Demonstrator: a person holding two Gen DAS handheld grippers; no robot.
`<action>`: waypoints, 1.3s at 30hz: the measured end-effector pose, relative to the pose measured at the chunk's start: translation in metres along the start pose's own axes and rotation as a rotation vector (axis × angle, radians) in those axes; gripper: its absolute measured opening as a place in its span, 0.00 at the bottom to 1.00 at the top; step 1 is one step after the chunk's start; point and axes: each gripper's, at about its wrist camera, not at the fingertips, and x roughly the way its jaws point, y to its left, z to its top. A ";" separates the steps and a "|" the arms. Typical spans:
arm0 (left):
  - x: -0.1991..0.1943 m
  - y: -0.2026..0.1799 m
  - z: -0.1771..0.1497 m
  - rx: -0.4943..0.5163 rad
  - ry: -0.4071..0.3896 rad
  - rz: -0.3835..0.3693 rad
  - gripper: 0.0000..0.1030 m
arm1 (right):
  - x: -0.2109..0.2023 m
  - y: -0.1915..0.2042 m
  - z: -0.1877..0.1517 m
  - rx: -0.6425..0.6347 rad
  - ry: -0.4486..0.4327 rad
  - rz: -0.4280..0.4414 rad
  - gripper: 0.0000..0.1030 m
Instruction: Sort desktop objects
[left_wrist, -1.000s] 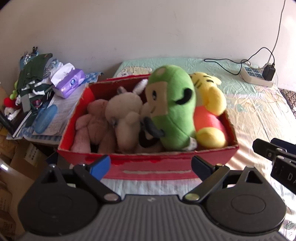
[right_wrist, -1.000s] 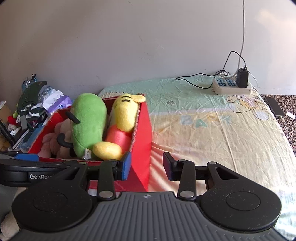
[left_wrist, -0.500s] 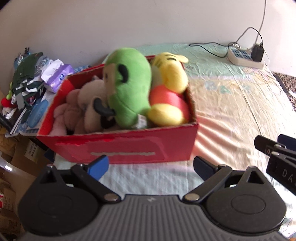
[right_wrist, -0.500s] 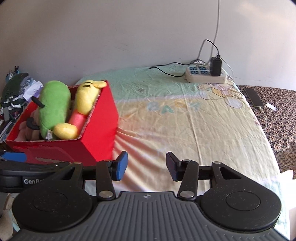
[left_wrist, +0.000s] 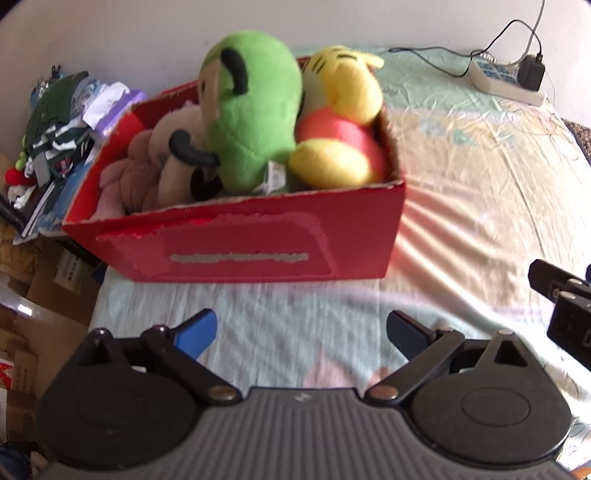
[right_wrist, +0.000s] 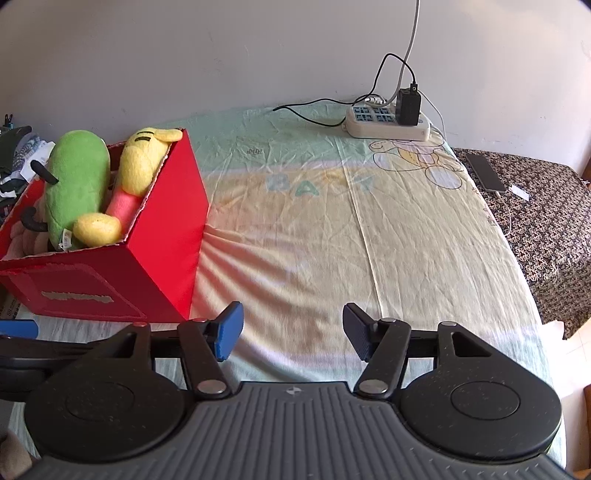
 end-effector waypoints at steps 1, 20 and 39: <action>0.001 0.003 0.000 0.004 0.006 -0.005 0.96 | 0.000 0.003 0.000 -0.001 0.003 -0.009 0.66; -0.009 0.103 0.020 -0.012 -0.059 -0.004 0.96 | -0.009 0.092 0.020 -0.008 0.016 0.018 0.68; -0.008 0.169 0.080 0.013 -0.114 -0.006 0.96 | -0.013 0.157 0.074 -0.007 -0.062 -0.029 0.74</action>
